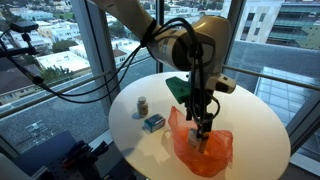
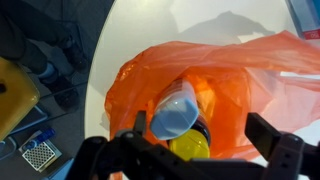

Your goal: Move the lotion bottle from the plastic to the table

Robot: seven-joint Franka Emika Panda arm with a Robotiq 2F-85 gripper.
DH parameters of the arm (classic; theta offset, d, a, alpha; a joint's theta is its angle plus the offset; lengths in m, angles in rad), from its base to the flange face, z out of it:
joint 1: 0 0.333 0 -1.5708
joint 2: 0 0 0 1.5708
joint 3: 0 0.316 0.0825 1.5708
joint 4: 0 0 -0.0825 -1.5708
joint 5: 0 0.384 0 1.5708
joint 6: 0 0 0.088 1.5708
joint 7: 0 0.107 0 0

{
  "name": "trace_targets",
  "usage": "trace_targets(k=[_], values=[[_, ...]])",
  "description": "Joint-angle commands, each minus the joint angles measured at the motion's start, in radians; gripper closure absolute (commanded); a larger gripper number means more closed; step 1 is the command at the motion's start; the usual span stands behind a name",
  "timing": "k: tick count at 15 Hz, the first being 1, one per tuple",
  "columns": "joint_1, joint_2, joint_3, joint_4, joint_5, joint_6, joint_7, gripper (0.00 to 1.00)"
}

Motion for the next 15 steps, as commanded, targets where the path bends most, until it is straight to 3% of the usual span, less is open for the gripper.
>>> trace_targets(k=[1,5,6,7,15], values=[[-0.006,-0.007,-0.001,-0.033,0.015,0.050,0.040,0.00],[-0.006,-0.008,-0.002,-0.062,0.025,0.104,0.054,0.00],[-0.006,-0.008,-0.002,-0.066,0.028,0.113,0.054,0.25],[-0.005,-0.010,-0.003,-0.071,0.026,0.122,0.057,0.26],[0.001,-0.035,-0.001,-0.098,0.019,0.154,0.044,0.89]])
